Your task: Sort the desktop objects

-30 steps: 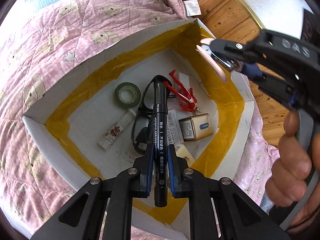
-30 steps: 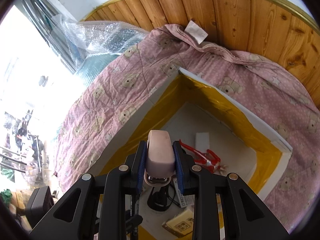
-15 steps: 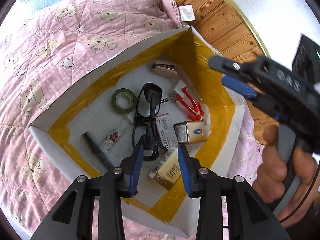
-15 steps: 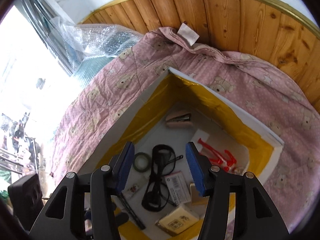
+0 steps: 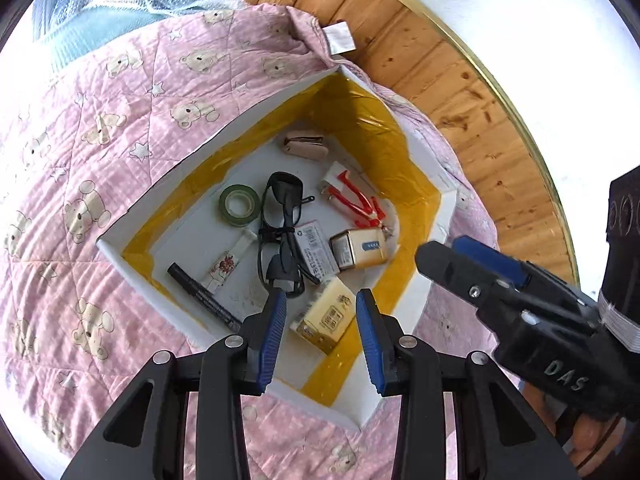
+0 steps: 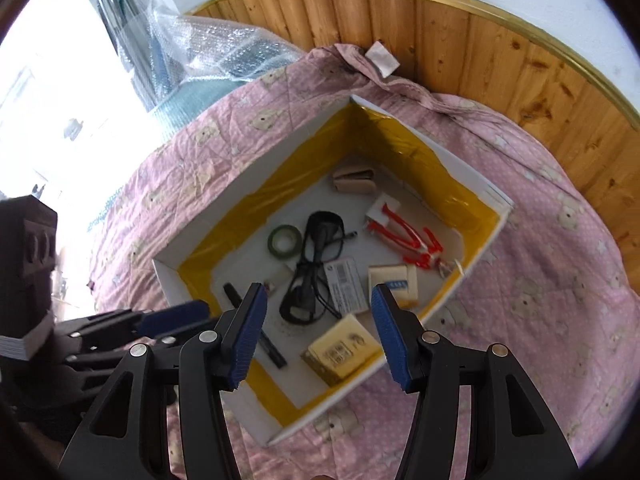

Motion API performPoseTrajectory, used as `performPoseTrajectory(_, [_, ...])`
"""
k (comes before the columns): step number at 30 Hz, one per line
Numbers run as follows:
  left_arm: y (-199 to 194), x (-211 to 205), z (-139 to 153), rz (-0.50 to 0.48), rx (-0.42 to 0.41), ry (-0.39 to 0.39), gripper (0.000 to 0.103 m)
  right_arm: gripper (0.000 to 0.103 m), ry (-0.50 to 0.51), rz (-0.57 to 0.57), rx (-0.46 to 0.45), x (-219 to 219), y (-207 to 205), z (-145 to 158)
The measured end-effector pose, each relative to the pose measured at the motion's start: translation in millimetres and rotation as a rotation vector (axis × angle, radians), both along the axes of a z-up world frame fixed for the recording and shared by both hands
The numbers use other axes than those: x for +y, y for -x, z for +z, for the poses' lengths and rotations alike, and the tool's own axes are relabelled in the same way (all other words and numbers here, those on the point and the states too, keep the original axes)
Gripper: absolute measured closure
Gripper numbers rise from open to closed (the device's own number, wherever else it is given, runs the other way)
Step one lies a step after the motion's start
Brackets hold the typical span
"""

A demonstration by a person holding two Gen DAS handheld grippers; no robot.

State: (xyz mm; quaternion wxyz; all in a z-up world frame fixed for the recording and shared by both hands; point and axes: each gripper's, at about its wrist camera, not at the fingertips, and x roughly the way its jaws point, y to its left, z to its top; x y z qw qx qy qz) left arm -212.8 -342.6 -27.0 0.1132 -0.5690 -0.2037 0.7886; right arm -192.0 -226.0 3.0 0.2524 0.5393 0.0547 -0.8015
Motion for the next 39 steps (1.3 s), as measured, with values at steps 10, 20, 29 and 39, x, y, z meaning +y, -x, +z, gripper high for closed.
performPoseTrajectory(10, [-28, 0, 23, -0.026, 0.033, 0.018, 0.062, 0.045, -0.037, -0.031, 0.033, 21, -32, 17])
performPoseTrajectory(20, [-54, -2, 46, -0.038, 0.085, 0.021, 0.055, 0.045, -0.109, -0.012, 0.074, 19, -59, 29])
performPoseTrajectory(29, [-69, -3, 63, -0.043, 0.116, 0.005, 0.055, 0.039, -0.132, 0.063, 0.044, 10, -69, 31])
performPoseTrajectory(39, [-64, 1, 70, -0.055, 0.115, -0.006, 0.055, 0.037, -0.134, 0.082, 0.053, 10, -62, 37])
